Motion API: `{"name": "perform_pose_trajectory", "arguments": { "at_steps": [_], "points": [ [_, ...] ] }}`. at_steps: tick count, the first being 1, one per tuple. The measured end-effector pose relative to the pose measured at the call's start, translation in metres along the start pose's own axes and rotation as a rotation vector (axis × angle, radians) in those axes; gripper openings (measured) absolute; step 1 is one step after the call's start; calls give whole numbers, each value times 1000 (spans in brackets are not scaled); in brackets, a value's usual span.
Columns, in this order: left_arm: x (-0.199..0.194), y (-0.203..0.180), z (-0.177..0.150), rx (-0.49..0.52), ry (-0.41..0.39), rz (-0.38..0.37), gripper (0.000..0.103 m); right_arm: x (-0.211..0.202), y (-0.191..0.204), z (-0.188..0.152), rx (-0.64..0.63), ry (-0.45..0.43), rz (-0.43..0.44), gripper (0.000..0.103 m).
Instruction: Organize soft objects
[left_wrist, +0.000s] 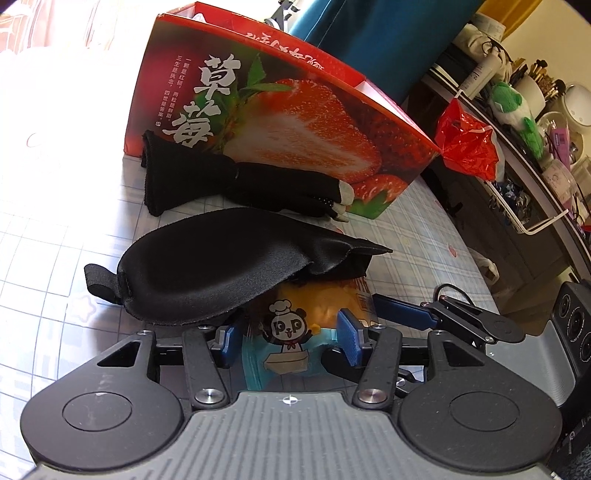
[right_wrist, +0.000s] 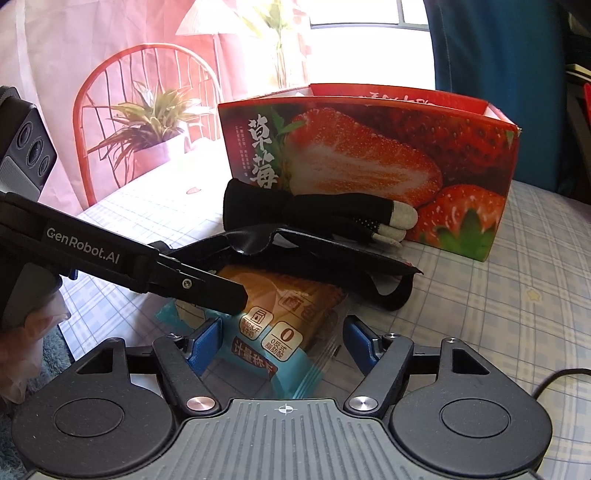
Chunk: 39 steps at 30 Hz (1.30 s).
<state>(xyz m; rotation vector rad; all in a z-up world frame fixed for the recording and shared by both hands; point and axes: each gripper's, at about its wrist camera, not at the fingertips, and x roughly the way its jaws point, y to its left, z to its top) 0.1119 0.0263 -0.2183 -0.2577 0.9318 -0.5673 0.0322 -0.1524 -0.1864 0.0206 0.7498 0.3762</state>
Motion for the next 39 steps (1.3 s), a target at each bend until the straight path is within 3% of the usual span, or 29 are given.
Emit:
{"name": "perform_pose_trajectory", "arguments": {
  "at_steps": [8,17,20,25,33,39],
  "points": [
    [2,2,-2,-27,0,-6,59,1,-2,-2,4,-7,12,65],
    [-3,-4,4,-35,13,-29,55,-3,0,2,0,-13,52,54],
    [-4,1,22,-112,55,-85,55,-7,1,16,-21,-15,59,54],
    [-22,-5,54,-92,-6,-108,55,-15,-4,60,-35,-29,54,54],
    [-19,-4,30,-154,48,-125,53,-21,-5,48,27,36,72,54],
    [-30,-18,37,-97,-9,-132,53,-38,-1,50,14,-13,60,55]
  ]
}}
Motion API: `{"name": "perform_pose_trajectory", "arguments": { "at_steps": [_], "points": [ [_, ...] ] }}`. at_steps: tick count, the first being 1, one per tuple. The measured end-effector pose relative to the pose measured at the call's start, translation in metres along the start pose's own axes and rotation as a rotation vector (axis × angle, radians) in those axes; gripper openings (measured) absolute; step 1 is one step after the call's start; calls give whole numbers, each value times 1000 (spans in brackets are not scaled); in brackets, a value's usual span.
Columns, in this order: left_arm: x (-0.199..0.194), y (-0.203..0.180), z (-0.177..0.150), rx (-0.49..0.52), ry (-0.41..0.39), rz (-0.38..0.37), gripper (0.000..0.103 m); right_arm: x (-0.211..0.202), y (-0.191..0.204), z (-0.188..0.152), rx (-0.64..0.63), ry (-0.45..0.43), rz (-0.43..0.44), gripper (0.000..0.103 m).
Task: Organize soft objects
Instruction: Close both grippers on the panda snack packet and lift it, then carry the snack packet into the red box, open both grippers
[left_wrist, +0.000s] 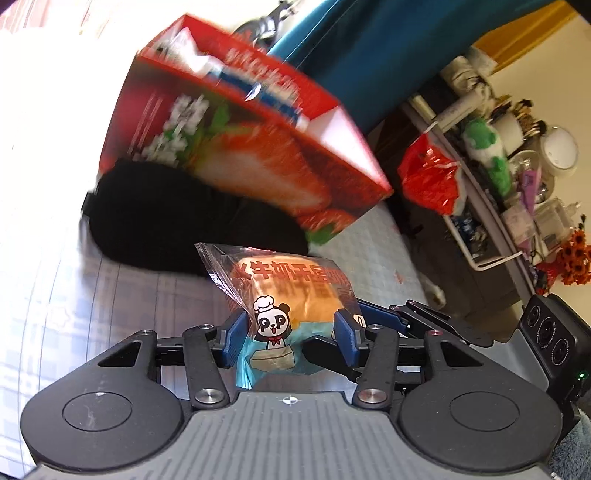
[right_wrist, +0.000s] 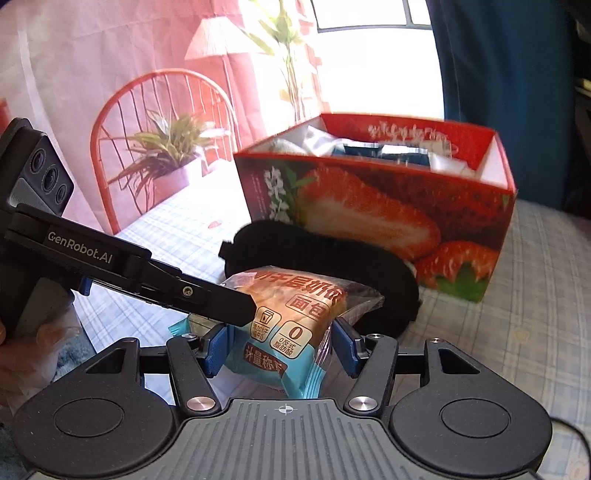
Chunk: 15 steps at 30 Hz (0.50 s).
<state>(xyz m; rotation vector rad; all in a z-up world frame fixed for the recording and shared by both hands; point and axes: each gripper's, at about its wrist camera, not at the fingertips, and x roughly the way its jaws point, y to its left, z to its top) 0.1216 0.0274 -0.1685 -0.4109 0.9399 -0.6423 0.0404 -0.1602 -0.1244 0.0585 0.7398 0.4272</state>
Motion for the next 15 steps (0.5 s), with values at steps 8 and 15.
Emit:
{"name": "perform_pose_trajectory", "arguments": {
  "at_steps": [8,15],
  "points": [
    [-15,-23,30,91,-59,-9,53,-18,5,34,-127,-88,-37,54],
    [-13,-49,89,192,-94,-21,53,-24,-23,84,-157,-161,-64,54]
  ]
}}
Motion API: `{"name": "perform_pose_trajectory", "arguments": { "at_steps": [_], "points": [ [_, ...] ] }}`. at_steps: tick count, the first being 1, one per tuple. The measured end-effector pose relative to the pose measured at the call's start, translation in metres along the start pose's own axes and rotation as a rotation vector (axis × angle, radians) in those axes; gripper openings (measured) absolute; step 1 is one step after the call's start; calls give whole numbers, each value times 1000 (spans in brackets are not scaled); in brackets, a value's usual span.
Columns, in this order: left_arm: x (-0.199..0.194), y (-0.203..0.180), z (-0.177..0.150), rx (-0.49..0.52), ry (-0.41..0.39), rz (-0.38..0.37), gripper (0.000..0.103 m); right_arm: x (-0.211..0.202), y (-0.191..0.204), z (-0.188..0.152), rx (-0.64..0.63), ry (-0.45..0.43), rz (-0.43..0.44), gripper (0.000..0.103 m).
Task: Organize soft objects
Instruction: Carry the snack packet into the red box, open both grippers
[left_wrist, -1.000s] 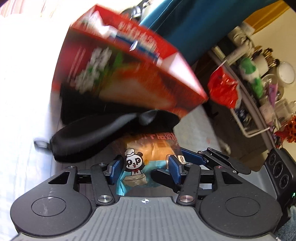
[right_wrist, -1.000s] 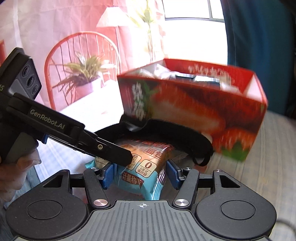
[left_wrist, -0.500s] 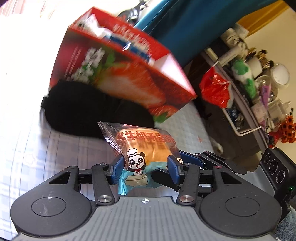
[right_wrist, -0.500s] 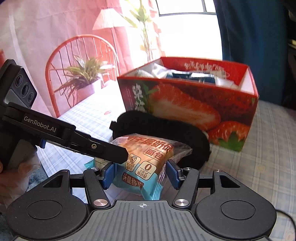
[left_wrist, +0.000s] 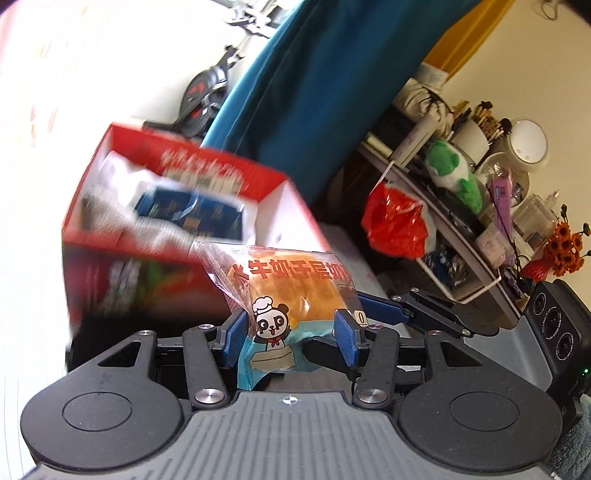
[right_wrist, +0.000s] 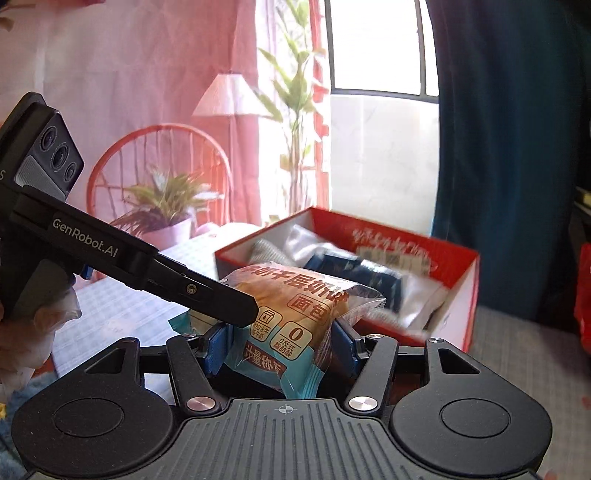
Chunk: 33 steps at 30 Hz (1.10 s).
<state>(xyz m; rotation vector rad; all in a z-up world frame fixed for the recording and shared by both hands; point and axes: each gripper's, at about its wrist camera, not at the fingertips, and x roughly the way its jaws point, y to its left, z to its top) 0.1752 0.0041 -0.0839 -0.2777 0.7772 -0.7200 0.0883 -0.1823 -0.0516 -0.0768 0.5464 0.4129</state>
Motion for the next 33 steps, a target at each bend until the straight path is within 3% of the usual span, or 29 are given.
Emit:
{"name": "perform_pose_trajectory", "arguments": {
  "at_steps": [6,12,21,33],
  "points": [
    [46,-2,52,67,25,-15,53,23,-48,28,-43,-16,-61,55],
    [101,6,81,63,94,33,52,68,-95,26,-26,20,-58,55],
    [158,30,87,-9,221,115,41,128,-117,6,-48,158,-77,54],
    [192,28,92,6,309,151,44,116,-134,11,-15,172,-74,55]
  ]
}}
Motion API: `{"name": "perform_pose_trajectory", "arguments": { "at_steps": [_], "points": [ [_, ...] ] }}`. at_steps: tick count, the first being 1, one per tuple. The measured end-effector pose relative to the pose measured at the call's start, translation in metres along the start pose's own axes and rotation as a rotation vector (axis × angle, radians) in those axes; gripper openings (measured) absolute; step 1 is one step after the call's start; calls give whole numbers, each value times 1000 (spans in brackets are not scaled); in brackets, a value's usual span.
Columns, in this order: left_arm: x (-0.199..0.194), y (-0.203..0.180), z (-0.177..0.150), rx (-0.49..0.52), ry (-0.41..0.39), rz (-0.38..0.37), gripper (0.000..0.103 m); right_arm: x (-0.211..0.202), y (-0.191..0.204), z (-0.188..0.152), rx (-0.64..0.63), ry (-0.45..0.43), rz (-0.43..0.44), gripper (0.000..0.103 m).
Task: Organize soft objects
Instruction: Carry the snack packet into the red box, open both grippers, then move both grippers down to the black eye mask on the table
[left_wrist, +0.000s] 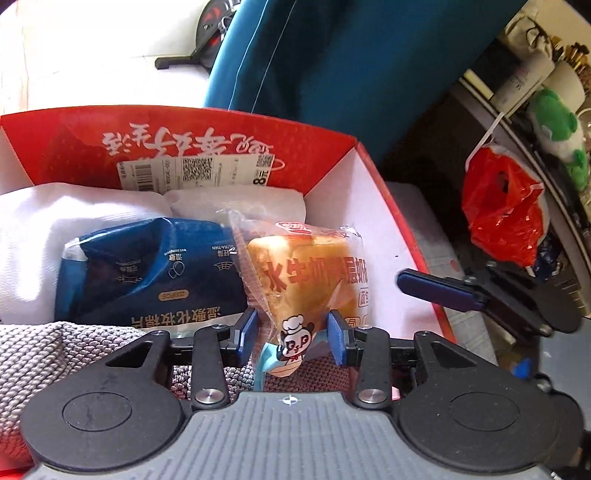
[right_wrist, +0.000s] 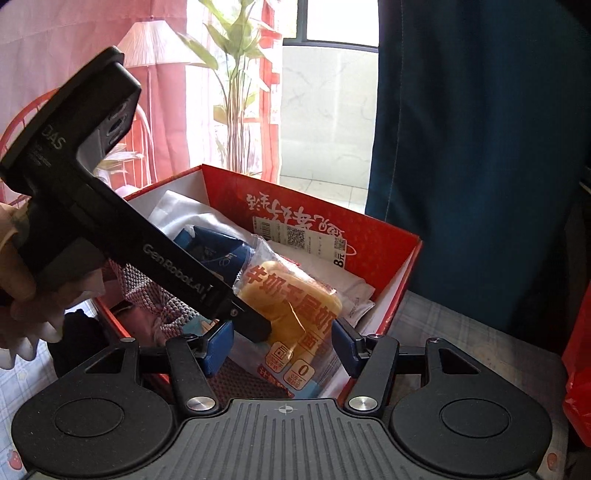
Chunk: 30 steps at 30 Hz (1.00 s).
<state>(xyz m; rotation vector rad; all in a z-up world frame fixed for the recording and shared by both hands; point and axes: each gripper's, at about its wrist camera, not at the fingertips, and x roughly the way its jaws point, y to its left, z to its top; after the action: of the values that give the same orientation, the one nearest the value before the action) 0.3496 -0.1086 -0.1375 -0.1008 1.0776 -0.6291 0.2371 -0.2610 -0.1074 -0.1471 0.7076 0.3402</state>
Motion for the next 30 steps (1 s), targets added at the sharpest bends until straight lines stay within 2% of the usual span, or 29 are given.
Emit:
{"name": "perform_pose_trajectory", "arguments": {
  "at_steps": [5,10,14,18,23,30],
  "points": [
    [14,-1,-1,-14,20,29,49,-6,0,-2,1,7,-27,55],
    [2,-8,-5,22,-3,36,49,-15,8,-6,-9,14,-41,55],
    [-24,-13,-15,88,-55,54,52,-19,17,-7,-18,13,-55,55],
    [-56,-15,-29,154,-125,104,61,-20,24,-9,7,8,-66,55],
    [-97,-8,-59,224,-214,176,62,-29,30,-13,79,-32,-77,55],
    [-137,25,-114,226,-302,218,63,-48,41,-29,138,-83,-100,54]
  ]
}}
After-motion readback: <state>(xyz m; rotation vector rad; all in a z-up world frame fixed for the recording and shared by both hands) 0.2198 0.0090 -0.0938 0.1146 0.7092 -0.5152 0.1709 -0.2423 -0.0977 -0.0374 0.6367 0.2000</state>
